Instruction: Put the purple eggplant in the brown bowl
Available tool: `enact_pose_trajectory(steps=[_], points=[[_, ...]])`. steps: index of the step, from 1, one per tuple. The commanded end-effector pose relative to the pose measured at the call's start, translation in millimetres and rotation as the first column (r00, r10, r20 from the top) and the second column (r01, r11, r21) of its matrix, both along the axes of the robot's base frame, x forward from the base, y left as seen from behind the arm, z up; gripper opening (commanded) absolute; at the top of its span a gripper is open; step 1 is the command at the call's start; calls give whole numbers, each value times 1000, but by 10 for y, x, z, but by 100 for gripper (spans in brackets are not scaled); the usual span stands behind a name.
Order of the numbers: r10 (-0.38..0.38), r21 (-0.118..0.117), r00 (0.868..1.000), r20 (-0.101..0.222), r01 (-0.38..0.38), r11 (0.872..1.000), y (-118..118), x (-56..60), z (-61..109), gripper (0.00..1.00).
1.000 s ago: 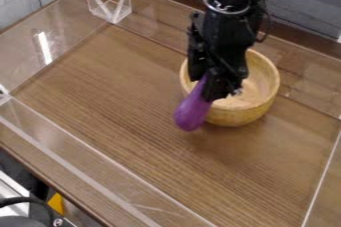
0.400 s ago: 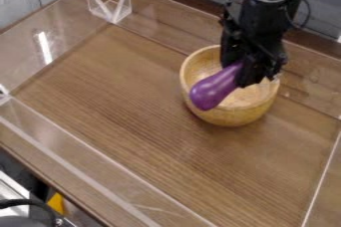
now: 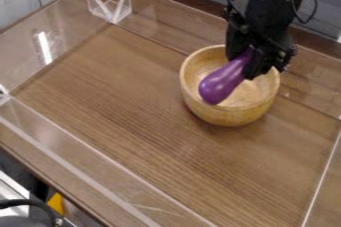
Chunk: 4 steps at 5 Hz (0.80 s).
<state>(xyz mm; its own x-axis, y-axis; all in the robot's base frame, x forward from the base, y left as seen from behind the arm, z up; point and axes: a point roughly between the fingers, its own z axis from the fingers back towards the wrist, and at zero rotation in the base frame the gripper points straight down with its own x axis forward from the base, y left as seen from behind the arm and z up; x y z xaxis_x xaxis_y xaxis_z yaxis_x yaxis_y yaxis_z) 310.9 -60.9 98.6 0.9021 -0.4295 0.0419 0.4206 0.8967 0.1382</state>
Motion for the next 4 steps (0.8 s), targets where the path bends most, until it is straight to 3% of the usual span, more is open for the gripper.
enact_pose_trajectory(steps=[1, 2, 4], points=[[77, -5, 996, 40, -76, 997, 76, 29, -9, 0], [132, -5, 990, 48, -132, 991, 137, 23, -125, 0], [117, -9, 991, 64, -117, 993, 256, 151, -345, 0]])
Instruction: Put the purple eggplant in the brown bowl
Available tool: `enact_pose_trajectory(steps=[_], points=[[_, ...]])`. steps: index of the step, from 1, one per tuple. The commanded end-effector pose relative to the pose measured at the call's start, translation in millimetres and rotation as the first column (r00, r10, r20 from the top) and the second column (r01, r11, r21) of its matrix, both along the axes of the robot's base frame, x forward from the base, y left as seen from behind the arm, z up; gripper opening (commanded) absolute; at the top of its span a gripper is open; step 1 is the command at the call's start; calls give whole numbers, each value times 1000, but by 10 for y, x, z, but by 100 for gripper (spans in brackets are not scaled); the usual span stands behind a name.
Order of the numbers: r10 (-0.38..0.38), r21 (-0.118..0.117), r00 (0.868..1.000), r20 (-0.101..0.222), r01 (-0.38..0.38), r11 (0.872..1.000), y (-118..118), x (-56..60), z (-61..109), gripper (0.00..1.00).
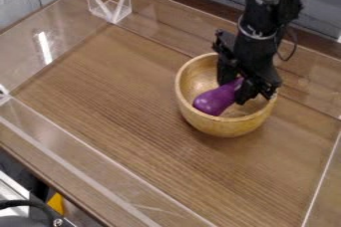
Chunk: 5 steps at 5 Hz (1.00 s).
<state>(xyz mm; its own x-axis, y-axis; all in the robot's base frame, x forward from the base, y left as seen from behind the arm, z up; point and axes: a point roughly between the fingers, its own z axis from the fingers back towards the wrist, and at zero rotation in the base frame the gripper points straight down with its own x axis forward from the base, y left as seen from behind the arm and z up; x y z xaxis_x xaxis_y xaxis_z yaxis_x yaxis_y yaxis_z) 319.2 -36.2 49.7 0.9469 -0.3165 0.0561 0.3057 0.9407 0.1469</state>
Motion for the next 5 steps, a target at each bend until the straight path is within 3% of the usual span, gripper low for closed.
enact_pose_trajectory(steps=[1, 2, 3, 5], points=[[11, -10, 998, 54, -10, 1000, 4, 75, 88, 0], [54, -21, 997, 57, -52, 998, -60, 64, 147, 100], [97, -34, 993, 65, -95, 995, -115, 58, 241, 100], [54, -65, 995, 85, -49, 997, -107, 138, 60, 100]])
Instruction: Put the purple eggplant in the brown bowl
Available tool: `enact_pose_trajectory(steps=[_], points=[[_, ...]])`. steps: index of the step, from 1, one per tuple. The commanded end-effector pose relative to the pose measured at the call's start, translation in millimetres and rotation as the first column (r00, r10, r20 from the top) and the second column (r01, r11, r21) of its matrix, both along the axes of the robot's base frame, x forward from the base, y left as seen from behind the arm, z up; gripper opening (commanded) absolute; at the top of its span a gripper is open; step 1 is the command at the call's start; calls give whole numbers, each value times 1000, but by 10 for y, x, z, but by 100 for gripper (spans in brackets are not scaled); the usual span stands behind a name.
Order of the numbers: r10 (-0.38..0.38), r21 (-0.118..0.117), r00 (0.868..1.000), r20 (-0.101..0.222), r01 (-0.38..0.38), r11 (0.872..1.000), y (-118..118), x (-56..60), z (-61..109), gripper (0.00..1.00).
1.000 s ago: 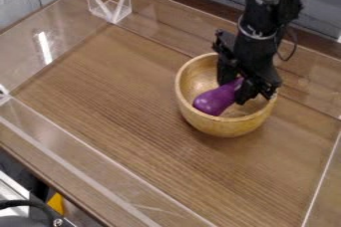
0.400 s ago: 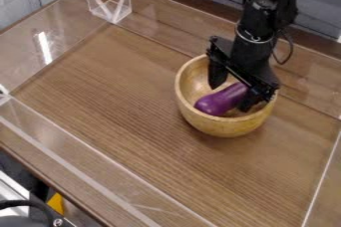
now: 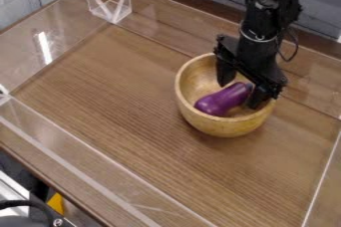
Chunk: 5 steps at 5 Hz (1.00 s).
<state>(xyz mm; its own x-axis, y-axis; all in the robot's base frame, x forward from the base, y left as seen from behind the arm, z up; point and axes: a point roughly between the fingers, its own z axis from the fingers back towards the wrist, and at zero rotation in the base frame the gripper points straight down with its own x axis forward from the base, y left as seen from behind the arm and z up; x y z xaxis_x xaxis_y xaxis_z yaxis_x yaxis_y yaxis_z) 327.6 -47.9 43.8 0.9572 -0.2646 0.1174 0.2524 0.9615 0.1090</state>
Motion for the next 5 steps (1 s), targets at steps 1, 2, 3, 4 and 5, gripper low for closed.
enact_pose_trajectory(steps=[1, 2, 3, 4, 5], points=[[19, -24, 999, 48, -18, 1000, -10, 32, 298, 100], [35, -38, 997, 62, -33, 999, -24, 6, 503, 100], [-15, -59, 995, 97, 21, 998, 89, -49, 698, 100], [-66, -73, 992, 110, 75, 995, 228, -99, 759, 100], [28, -75, 993, 111, -20, 997, 287, -153, 850, 100]])
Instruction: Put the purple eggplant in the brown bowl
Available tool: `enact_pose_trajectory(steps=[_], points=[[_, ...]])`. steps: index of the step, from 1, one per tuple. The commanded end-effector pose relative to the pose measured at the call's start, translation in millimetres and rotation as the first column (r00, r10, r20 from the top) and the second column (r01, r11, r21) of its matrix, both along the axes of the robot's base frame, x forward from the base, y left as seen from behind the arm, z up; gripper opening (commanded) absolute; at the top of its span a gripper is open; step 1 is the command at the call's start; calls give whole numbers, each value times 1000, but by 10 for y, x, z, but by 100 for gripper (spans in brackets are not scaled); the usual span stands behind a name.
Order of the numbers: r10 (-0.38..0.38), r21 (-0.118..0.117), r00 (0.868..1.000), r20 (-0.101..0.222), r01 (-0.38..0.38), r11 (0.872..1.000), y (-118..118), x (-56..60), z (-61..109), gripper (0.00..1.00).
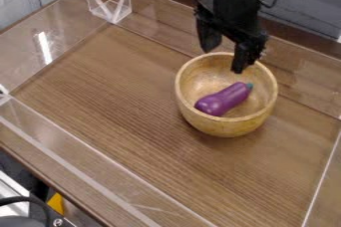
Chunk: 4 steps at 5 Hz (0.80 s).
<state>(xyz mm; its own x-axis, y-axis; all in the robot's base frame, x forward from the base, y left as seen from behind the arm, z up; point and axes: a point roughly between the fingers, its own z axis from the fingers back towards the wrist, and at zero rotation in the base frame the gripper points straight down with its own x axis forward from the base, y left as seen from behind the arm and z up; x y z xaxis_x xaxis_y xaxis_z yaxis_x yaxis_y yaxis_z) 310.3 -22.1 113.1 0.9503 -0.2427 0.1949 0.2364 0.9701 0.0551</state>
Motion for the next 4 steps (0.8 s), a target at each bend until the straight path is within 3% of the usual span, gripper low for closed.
enact_pose_trajectory(steps=[1, 3, 4], points=[[105, -6, 993, 48, -104, 995, 47, -40, 261, 100], [224, -5, 973, 50, -224, 975, 267, -175, 537, 100], [264, 8, 963, 57, -265, 964, 620, -254, 611, 0]])
